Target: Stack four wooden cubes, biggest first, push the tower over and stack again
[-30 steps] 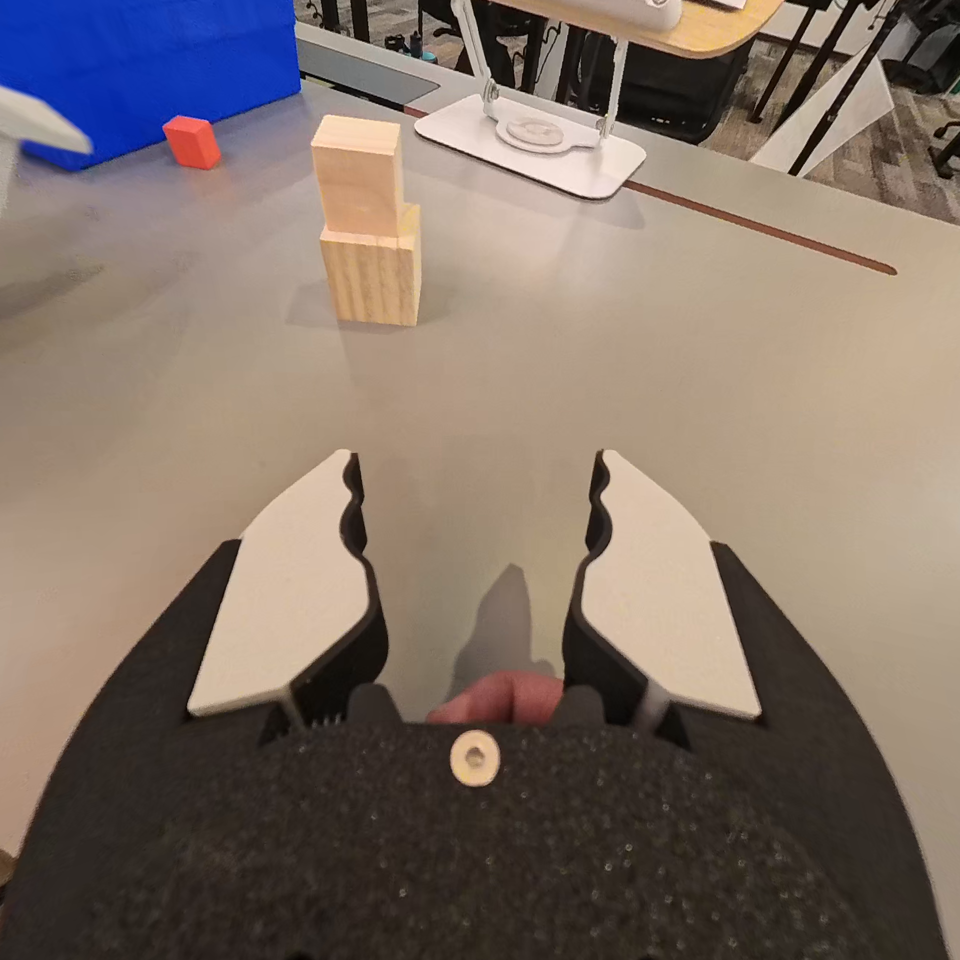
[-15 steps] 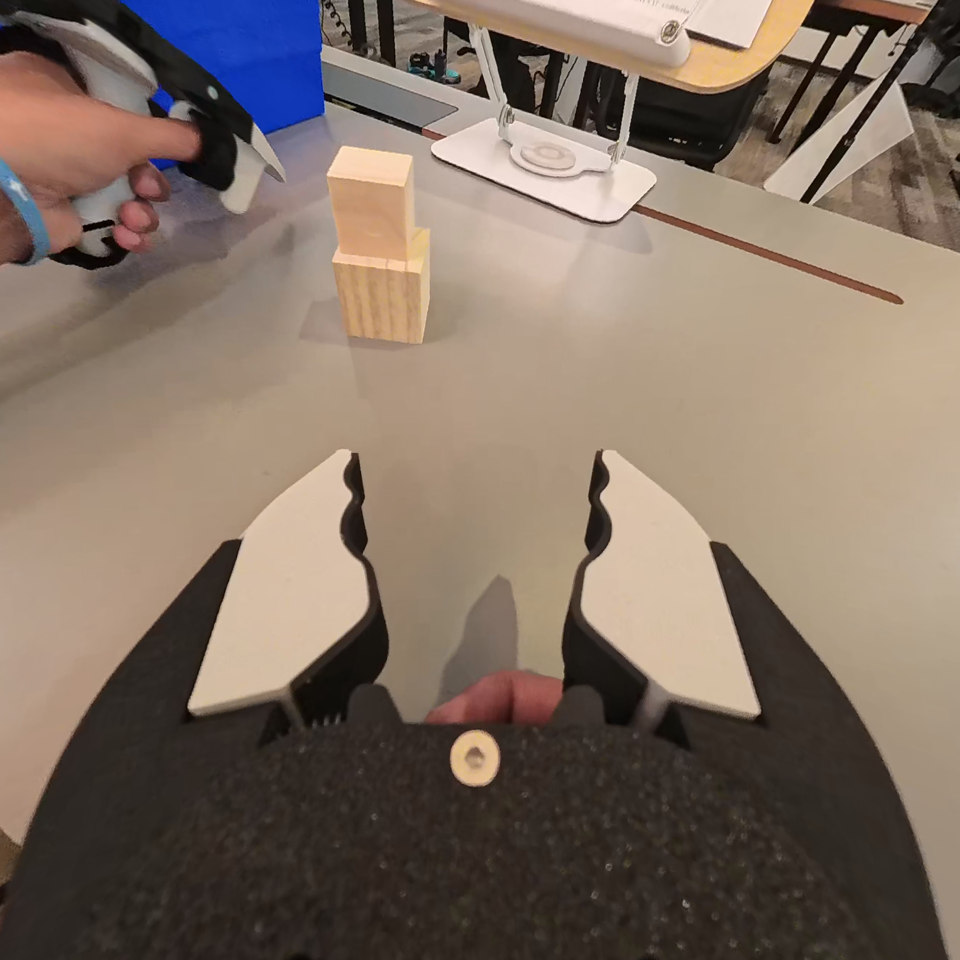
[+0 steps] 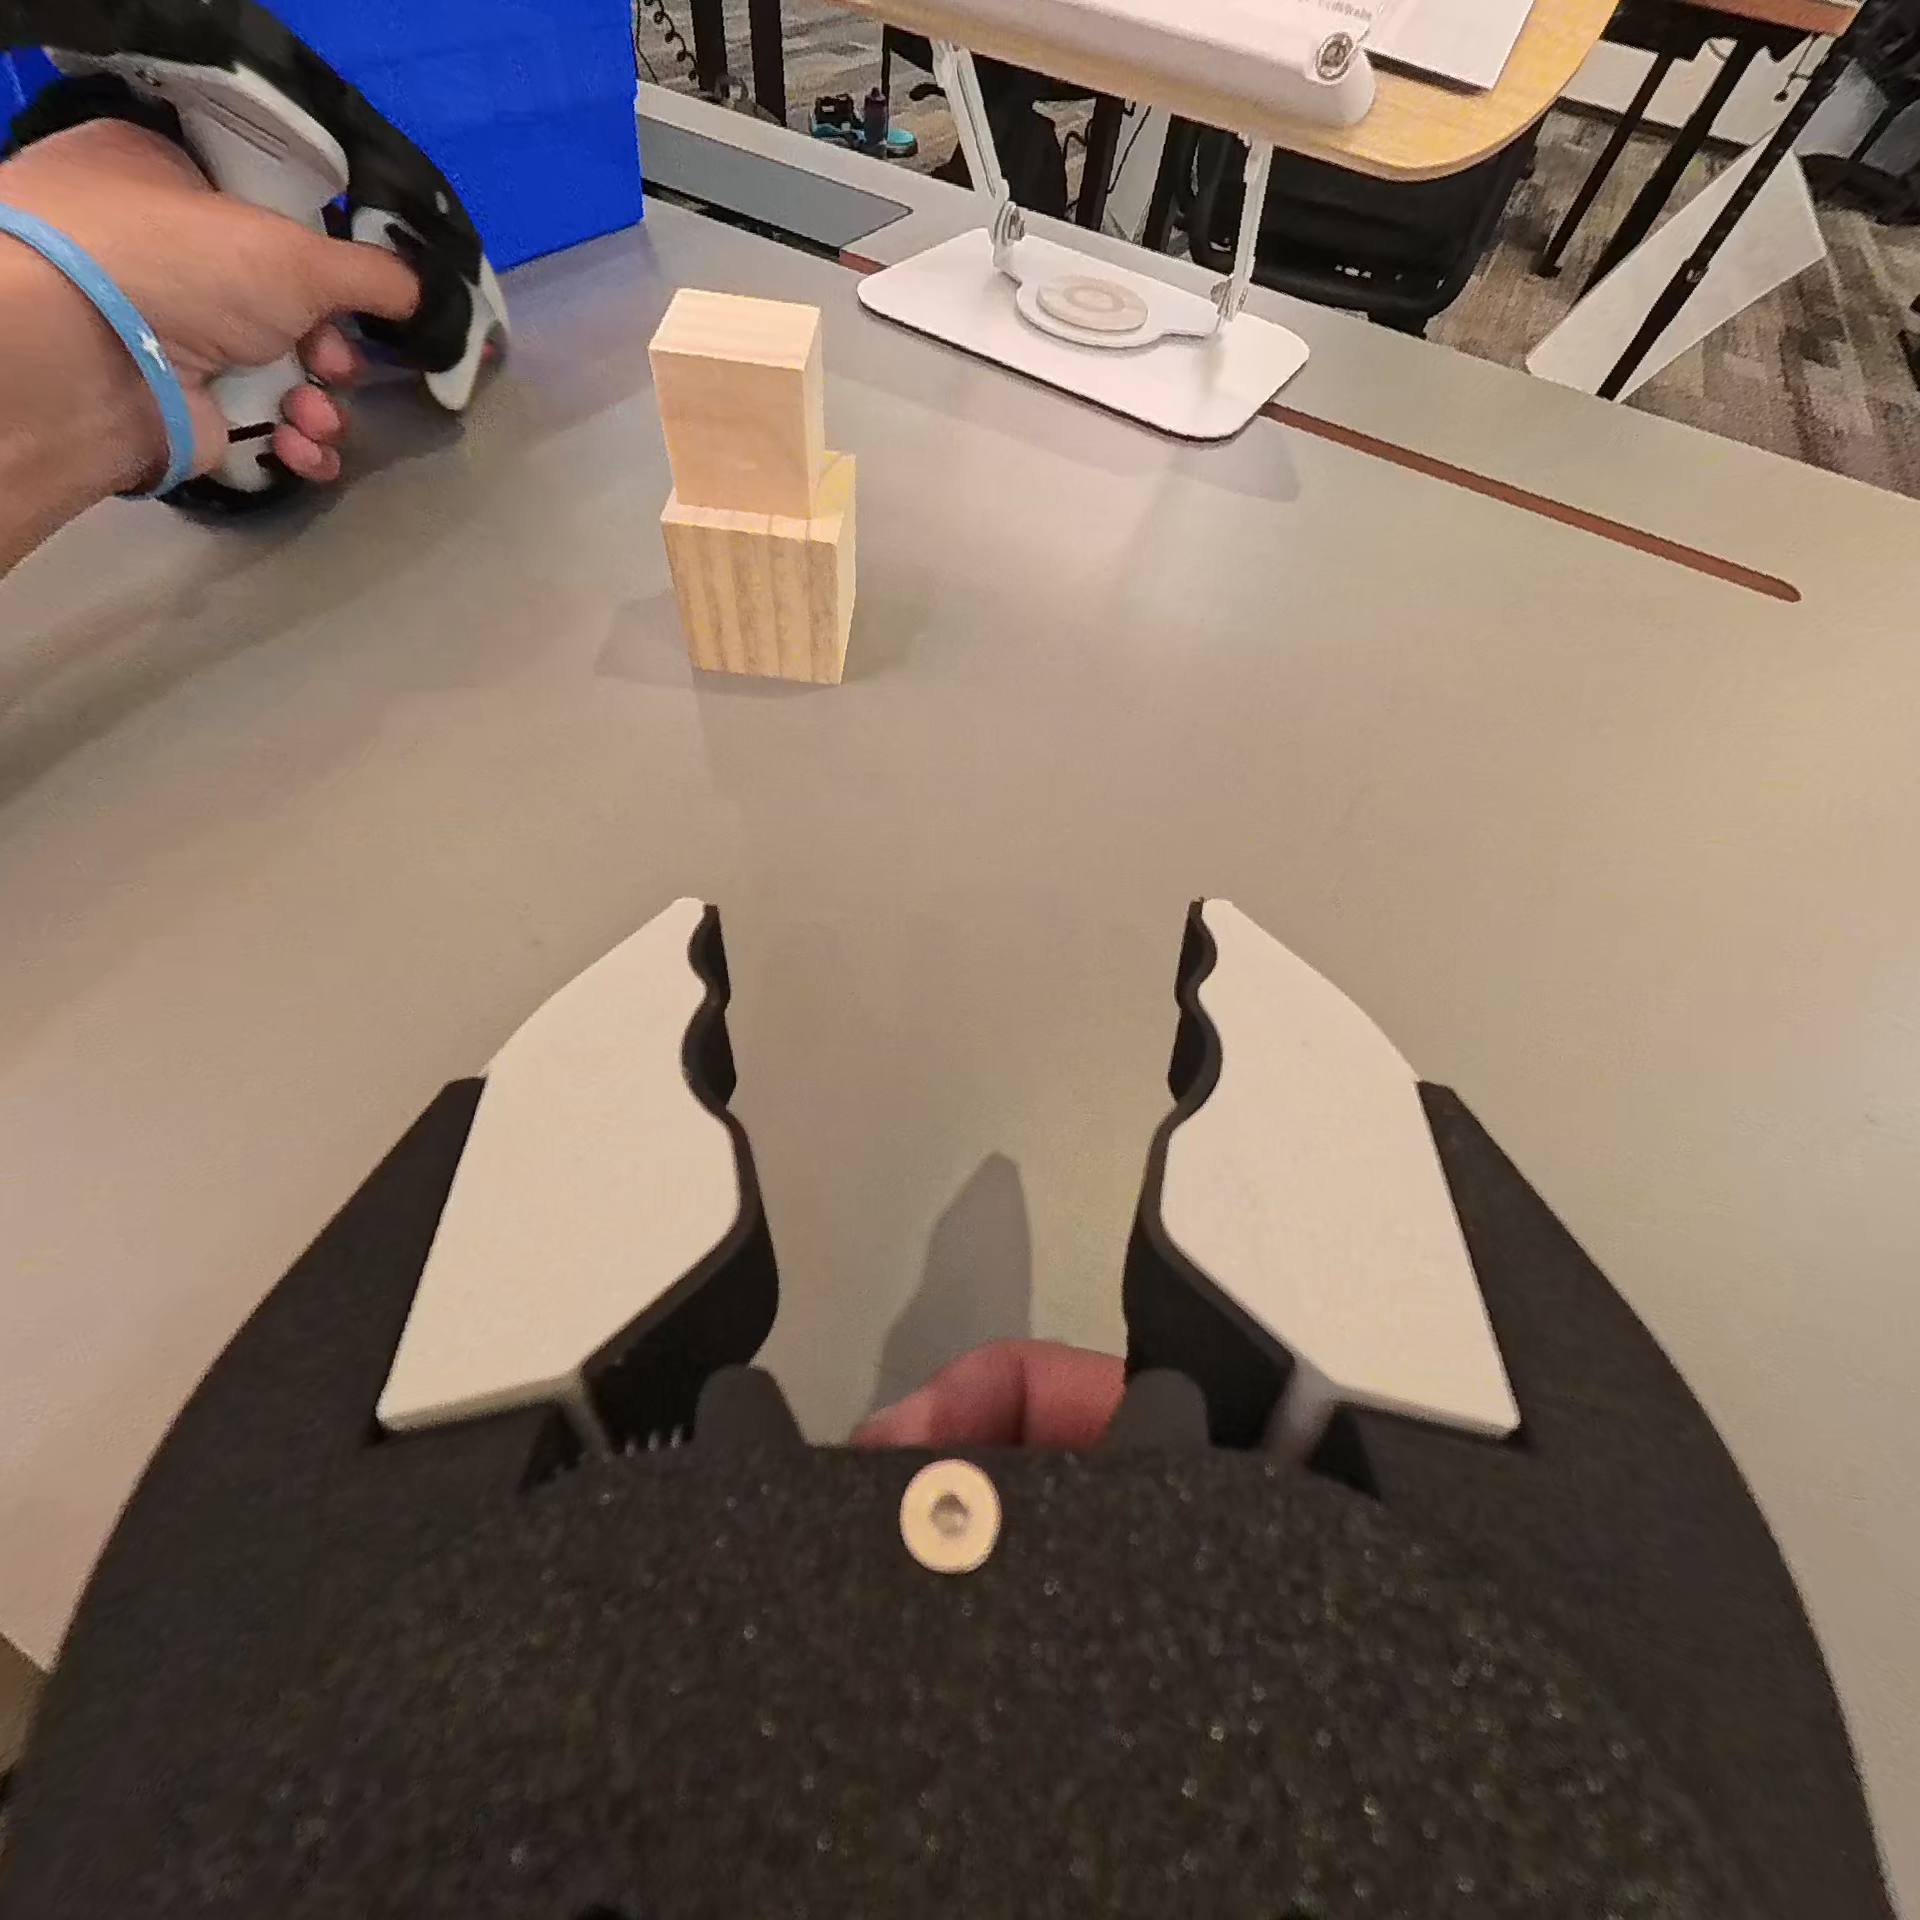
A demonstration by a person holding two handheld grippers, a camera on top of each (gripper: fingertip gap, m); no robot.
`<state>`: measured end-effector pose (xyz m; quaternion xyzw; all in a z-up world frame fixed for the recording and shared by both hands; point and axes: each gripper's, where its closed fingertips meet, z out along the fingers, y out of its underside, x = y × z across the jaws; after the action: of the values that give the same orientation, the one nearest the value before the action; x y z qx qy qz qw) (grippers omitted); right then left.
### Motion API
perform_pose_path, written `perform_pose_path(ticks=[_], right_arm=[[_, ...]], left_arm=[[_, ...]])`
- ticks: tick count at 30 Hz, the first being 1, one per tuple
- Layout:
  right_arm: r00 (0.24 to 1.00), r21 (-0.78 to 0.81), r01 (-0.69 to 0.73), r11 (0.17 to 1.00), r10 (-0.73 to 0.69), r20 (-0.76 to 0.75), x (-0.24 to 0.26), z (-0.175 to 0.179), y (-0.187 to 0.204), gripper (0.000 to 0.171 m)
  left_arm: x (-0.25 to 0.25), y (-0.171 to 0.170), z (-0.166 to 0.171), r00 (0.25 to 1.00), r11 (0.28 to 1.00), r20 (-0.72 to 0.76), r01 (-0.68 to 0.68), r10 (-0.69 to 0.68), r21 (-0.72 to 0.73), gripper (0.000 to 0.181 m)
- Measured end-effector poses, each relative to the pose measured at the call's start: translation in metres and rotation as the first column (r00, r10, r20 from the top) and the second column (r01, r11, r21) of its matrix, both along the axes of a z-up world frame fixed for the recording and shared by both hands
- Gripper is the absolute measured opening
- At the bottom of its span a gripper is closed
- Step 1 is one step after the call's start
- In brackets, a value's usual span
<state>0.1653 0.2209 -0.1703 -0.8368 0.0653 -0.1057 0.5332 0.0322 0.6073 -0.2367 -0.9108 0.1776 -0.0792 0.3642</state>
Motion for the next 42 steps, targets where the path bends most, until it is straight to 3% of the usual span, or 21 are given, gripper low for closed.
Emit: perform_pose_path(ticks=[15,21,29,37,42], right_arm=[[1.0,-0.005,0.005,1.0,-0.005,0.007,-0.003,0.002,0.0,0.082],[1.0,-0.005,0.007,1.0,-0.007,0.011,-0.004,0.004,0.0,0.082],[1.0,0.01,0.019,1.0,-0.019,0.004,-0.001,0.003,0.0,0.081],[0.999,0.021,0.039,0.999,-0.039,0.002,-0.002,0.002,0.0,0.08],[0.999,0.021,0.05,0.999,-0.05,0.006,-0.001,0.002,-0.001,0.08]], left_arm=[[0.001,-0.001,0.002,0.998,1.0,0.066,0.026,-0.026,-0.013,0.029],[0.014,-0.025,0.031,0.985,0.988,0.099,0.138,-0.145,0.072,0.029],[-0.007,-0.097,0.08,0.908,0.876,0.084,0.367,-0.41,0.312,0.029],[-0.04,-0.144,0.09,0.836,0.805,0.095,0.48,-0.54,0.348,0.029],[-0.028,-0.16,0.097,0.741,0.703,0.061,0.604,-0.669,0.375,0.029]])
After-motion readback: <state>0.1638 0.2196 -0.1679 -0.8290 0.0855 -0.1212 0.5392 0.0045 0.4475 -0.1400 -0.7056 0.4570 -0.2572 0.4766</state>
